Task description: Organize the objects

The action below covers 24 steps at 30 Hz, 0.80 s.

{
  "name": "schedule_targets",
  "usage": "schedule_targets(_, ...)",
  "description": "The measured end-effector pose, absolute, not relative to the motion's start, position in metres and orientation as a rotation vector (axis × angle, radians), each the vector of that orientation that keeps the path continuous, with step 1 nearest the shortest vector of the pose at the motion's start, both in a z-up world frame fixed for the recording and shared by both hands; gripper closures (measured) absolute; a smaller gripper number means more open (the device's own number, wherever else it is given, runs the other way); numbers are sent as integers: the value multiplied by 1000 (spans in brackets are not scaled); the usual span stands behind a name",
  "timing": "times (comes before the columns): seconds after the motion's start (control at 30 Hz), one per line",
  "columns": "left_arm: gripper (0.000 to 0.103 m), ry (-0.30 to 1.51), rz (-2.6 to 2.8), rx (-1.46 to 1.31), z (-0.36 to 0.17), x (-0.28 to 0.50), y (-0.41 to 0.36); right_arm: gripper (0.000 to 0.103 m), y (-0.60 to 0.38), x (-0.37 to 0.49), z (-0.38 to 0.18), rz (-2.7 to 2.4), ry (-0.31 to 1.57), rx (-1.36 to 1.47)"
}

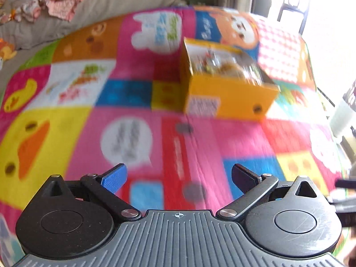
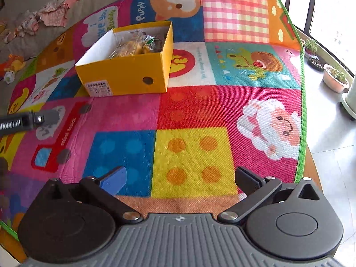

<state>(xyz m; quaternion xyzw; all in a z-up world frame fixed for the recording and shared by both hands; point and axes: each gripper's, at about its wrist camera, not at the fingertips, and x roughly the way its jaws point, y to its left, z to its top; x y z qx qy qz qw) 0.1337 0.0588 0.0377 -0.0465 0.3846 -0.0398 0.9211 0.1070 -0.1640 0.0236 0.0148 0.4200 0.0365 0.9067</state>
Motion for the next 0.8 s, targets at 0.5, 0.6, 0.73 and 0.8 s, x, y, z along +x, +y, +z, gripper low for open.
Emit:
schedule_targets(0.5, 0, 673, -16, 16, 2, 110, 18, 0, -173, 118, -4, 156, 762, -57)
schedule_targets(0.6, 0, 673, -17, 16, 2, 109, 18, 0, -174, 120, -8, 110, 715, -32)
schedule_targets(0.73, 0, 673, -16, 17, 2, 109, 18, 0, -173, 118, -15, 87, 632, -30)
schedule_targets(0.8, 0, 673, -15, 16, 2, 109, 18, 0, -174, 119, -15, 89, 633, -25)
